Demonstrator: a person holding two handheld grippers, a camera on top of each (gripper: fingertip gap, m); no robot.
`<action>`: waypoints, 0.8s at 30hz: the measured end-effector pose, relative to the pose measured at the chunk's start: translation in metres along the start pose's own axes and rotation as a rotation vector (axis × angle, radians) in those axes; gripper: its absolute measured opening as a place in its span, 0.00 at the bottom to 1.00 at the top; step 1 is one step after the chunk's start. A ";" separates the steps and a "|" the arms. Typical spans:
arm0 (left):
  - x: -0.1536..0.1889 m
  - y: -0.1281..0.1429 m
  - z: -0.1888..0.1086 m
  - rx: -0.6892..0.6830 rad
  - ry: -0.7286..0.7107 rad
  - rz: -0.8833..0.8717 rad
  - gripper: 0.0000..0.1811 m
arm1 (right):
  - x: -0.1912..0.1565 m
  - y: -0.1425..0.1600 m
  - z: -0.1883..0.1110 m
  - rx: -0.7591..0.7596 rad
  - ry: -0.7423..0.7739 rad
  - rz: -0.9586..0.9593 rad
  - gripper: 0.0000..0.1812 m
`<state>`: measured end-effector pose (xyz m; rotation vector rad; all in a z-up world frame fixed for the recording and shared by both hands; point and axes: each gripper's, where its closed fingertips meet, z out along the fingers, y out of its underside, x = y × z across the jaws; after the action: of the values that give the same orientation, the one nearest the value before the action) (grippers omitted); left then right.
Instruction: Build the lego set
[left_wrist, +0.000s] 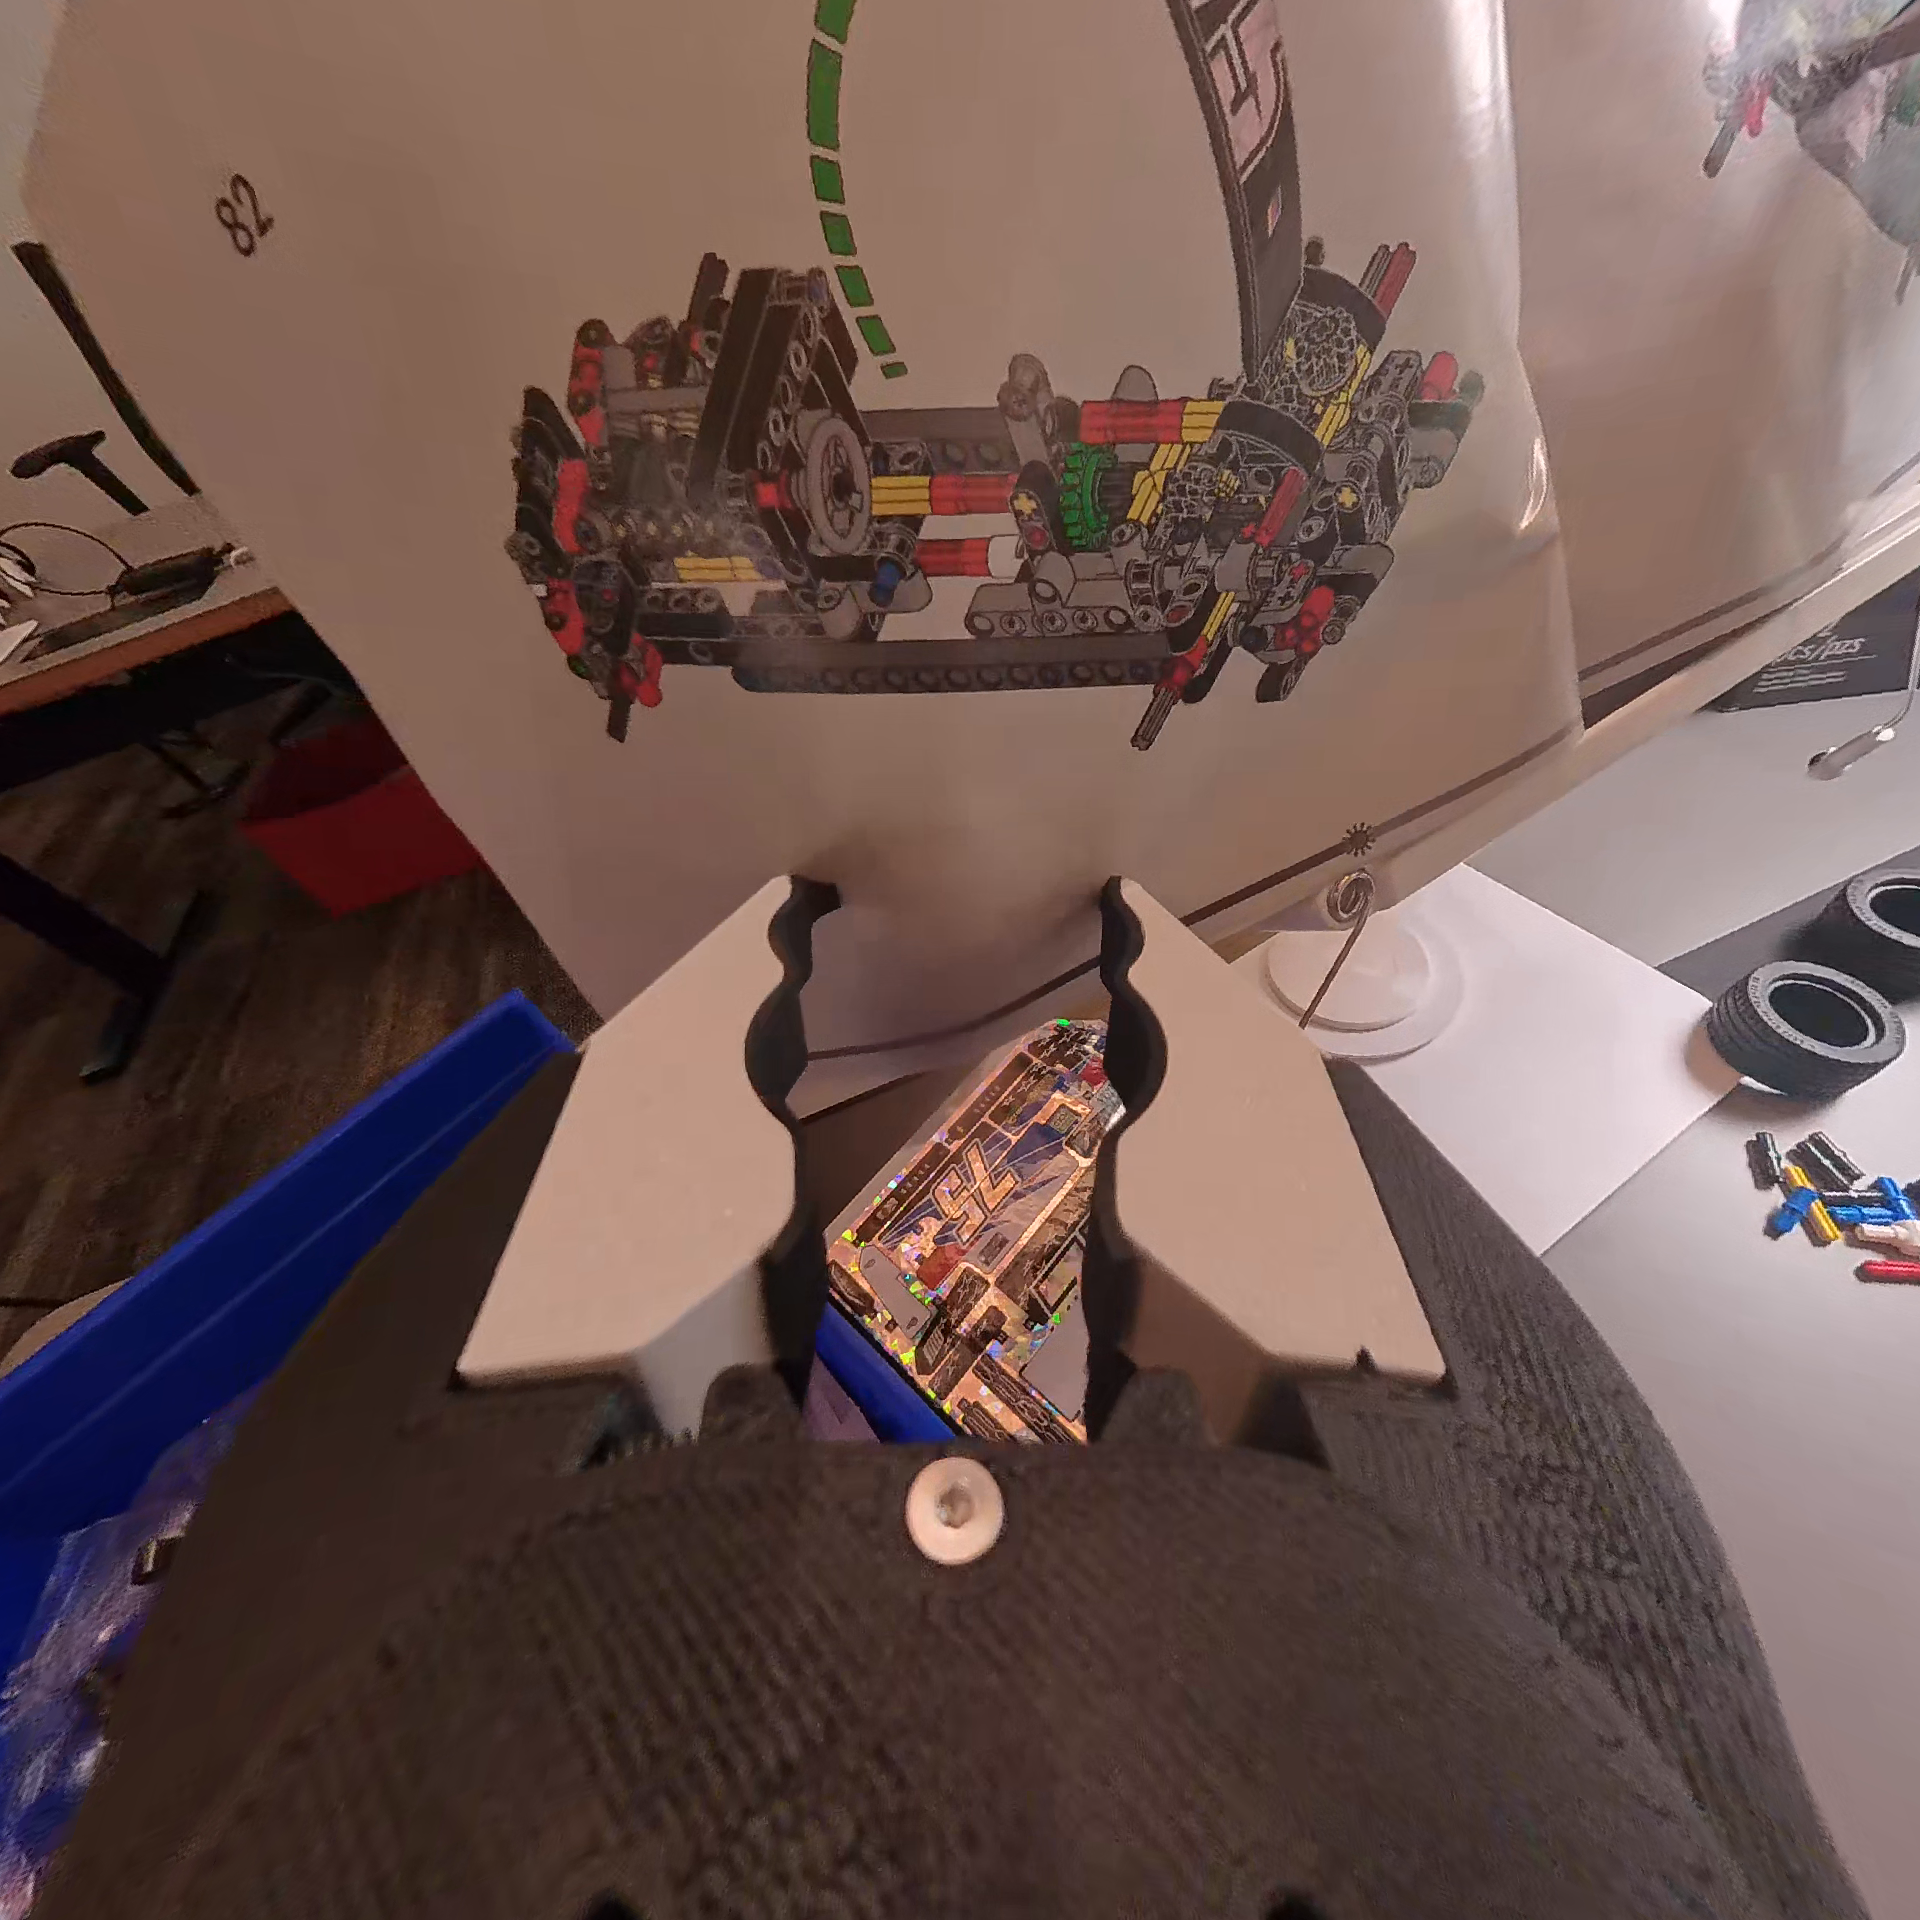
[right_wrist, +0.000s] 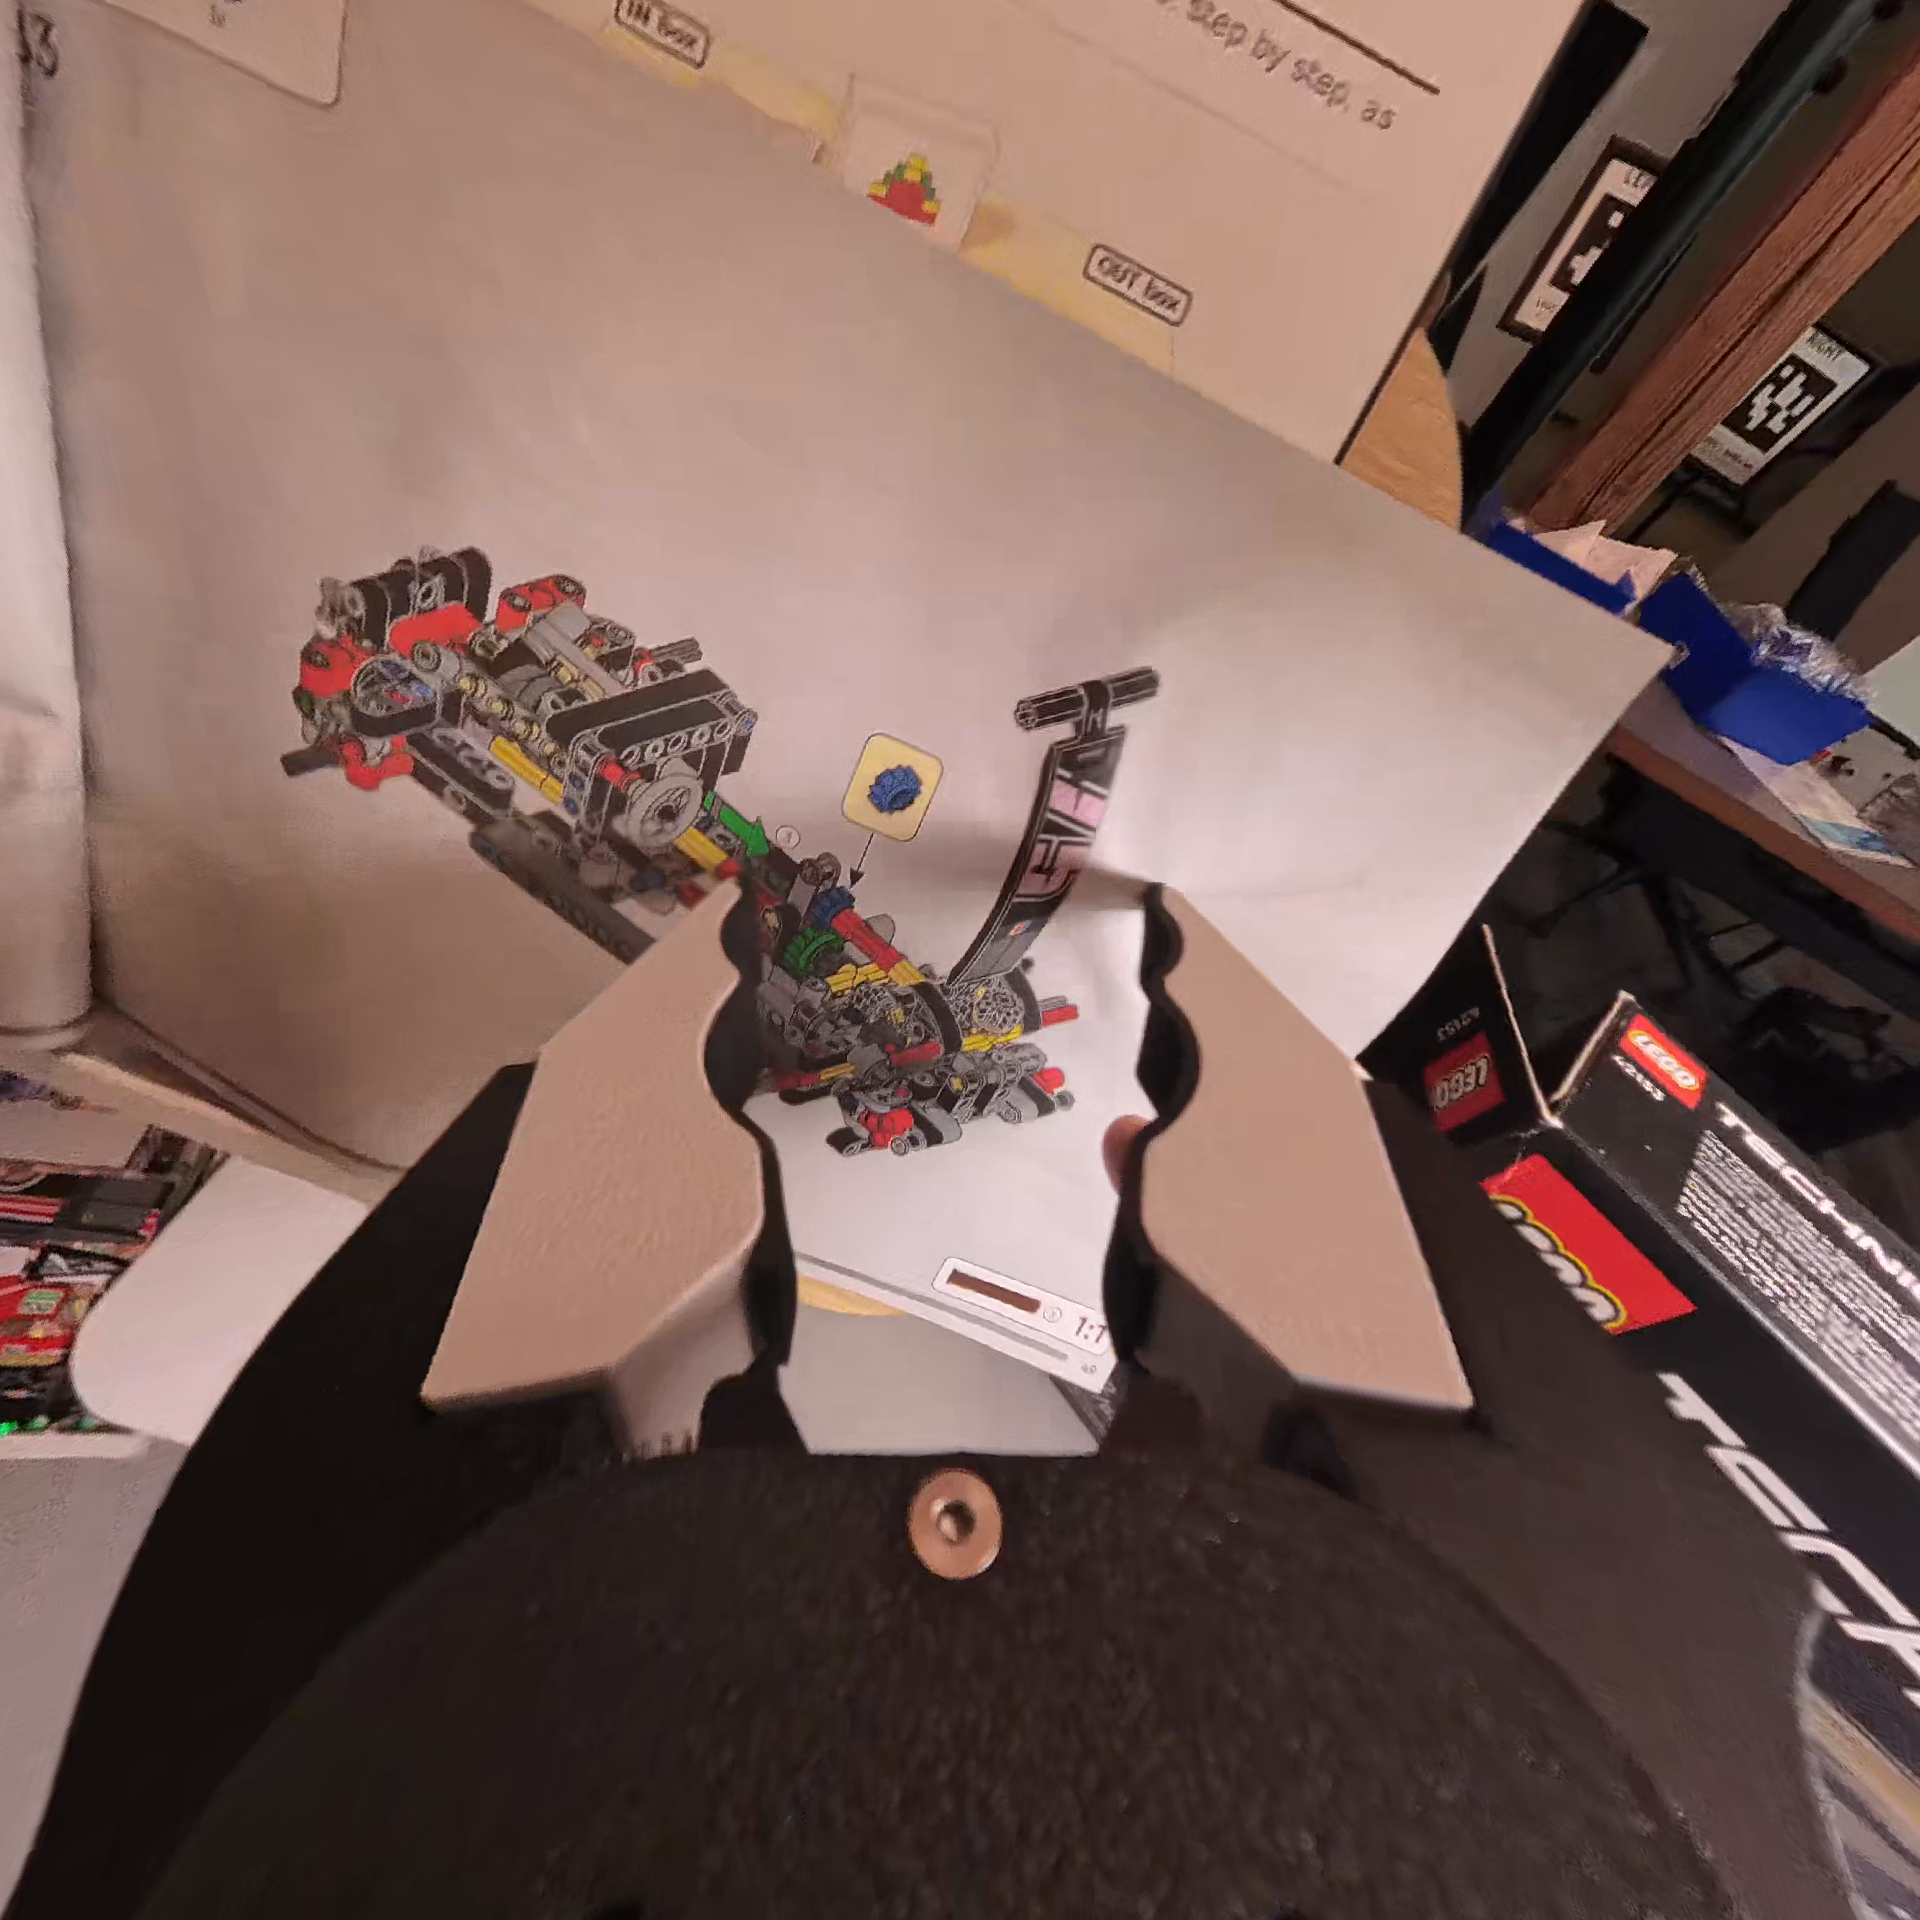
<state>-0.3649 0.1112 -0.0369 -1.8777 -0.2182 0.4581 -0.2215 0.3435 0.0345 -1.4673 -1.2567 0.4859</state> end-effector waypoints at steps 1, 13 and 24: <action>0.000 0.000 0.000 -0.001 0.003 -0.002 0.30 | -0.004 0.003 -0.002 -0.010 -0.017 -0.041 0.30; 0.000 0.002 -0.001 -0.009 0.023 -0.013 0.31 | 0.028 -0.018 0.011 -0.017 -0.026 -0.024 0.67; 0.003 -0.001 -0.010 0.017 0.055 -0.016 0.32 | -0.017 -0.010 -0.031 0.101 -0.071 -0.229 0.17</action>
<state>-0.3583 0.1041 -0.0338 -1.8685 -0.1921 0.3963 -0.2061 0.3128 0.0483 -1.2133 -1.4158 0.4435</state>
